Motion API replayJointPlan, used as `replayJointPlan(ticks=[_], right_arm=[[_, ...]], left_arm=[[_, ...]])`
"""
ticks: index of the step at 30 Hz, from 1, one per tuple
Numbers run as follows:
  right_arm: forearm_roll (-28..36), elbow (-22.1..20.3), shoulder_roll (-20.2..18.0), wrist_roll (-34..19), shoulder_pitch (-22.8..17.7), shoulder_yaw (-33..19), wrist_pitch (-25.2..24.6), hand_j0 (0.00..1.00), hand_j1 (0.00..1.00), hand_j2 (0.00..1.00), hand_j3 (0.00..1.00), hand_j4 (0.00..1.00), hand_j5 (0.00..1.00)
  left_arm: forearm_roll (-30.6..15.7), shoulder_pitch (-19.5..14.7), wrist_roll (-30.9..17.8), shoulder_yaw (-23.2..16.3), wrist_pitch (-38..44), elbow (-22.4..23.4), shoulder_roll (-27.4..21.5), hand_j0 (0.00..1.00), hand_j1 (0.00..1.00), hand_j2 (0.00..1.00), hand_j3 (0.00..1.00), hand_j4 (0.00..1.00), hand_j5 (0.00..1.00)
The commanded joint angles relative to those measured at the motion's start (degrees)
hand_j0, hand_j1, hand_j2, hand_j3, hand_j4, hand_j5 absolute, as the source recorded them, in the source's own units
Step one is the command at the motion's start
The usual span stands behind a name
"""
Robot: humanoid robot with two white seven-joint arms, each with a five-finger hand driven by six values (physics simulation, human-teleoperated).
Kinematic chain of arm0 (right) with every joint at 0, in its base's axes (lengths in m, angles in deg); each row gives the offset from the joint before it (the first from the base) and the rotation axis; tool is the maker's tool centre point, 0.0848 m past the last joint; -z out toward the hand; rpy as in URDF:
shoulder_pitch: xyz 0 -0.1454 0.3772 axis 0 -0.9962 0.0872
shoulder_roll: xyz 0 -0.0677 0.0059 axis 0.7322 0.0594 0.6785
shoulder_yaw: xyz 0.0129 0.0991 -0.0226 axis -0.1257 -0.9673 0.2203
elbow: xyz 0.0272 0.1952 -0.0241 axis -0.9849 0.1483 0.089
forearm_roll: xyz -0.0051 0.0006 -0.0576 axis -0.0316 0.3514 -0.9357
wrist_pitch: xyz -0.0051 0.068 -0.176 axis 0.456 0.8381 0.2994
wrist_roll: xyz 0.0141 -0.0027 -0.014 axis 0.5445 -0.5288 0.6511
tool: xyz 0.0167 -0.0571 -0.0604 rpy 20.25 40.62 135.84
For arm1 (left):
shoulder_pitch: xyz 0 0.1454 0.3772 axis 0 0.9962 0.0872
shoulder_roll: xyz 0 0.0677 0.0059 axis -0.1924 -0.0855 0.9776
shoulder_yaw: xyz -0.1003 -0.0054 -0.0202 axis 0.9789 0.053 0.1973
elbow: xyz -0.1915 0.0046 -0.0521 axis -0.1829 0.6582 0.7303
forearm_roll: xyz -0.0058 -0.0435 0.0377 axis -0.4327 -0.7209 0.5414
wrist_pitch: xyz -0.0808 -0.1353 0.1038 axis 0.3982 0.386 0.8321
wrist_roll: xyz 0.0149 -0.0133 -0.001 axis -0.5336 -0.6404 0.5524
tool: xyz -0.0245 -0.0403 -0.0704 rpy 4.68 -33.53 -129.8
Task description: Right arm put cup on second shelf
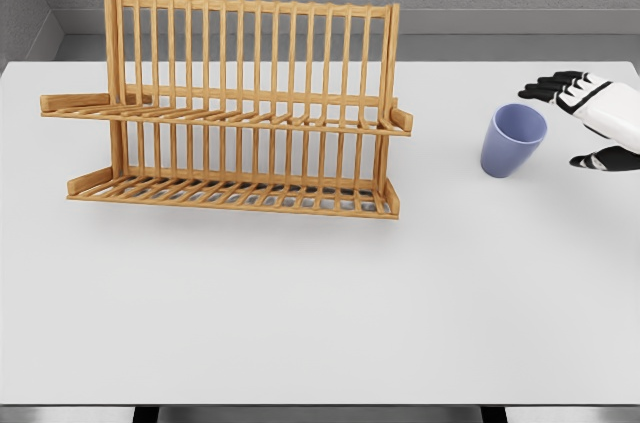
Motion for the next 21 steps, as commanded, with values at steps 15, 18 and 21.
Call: replayJointPlan(ticks=[15,18,21], right_arm=[[4.98,0.82,-2.6,-30.84,5.62,-4.41,-0.03,1.0,1.0,1.0,1.0,1.0,1.0],[4.98,6.97,1.88,-30.84,17.66,5.26,-0.03,1.0,1.0,1.0,1.0,1.0,1.0],[4.89,11.46,5.66,-30.84,23.73,12.55,-0.03,1.0,1.0,1.0,1.0,1.0,1.0]], left_arm=[[-0.04,0.0,-0.01,0.0,-0.01,0.0,0.0,1.0,1.0,1.0,1.0,1.0,1.0],[-0.04,0.0,-0.01,0.0,-0.01,0.0,0.0,1.0,1.0,1.0,1.0,1.0,1.0],[-0.04,0.0,-0.01,0.0,-0.01,0.0,0.0,1.0,1.0,1.0,1.0,1.0,1.0]])
